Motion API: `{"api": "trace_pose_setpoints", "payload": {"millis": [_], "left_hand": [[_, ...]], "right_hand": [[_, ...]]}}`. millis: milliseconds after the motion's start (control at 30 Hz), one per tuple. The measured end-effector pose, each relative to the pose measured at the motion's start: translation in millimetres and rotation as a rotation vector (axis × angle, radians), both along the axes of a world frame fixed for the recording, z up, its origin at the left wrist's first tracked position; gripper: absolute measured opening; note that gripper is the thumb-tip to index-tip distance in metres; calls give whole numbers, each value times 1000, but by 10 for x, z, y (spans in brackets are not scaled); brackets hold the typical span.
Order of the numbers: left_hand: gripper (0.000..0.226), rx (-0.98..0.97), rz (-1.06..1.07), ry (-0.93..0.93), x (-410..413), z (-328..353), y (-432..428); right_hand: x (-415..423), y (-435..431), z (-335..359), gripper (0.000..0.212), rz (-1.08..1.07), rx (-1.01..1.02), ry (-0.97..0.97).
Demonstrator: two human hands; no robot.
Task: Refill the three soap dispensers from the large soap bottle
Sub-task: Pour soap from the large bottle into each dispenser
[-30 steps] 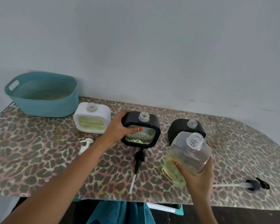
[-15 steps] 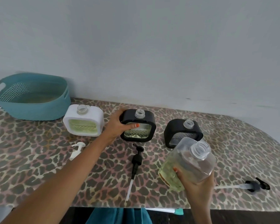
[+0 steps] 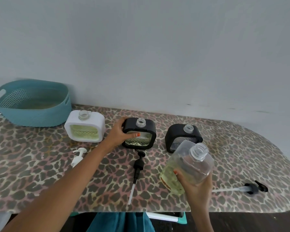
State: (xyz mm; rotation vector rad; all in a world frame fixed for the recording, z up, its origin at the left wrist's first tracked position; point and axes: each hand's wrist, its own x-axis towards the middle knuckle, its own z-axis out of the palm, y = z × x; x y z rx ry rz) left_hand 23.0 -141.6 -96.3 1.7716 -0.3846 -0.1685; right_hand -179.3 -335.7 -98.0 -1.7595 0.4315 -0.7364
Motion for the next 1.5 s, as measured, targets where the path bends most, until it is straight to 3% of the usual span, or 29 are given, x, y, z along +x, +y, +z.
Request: {"api": "trace_pose_setpoints", "payload": {"millis": [167,267,400,467,567,700,800,1033,1233,1500], "left_hand": [[64,136,21,-92,-83,134,-14],[85,269,70,-251,-178,285,-47],[68,182,107,-493,-368,570,-278],[55,153,53,-525,-441,654,-467],[52,171,-115,-439,-530,669,-803],[76,253,-195,-284,-533,555,-1166],[96,356,-199,-128,-484,494,-1365],[84,392,-177,36,-367,330,-1480],[62,385,-119,-47,-383,302,-1478],[62,167,-34,-116,-379,732,-1372]], "right_hand": [[-4,13,13,78,-11,-34,11],[-12,11,17,71,10,-24,2],[-11,11,5,66,36,-28,-12],[-10,18,4,64,46,-28,-16],[-15,22,14,62,49,-21,-18],[-30,22,32,65,63,2,3],[-47,20,39,79,65,24,16],[-43,10,16,65,68,7,-48],[-41,19,-7,64,71,60,-65],[-59,19,28,67,78,71,-8]]}}
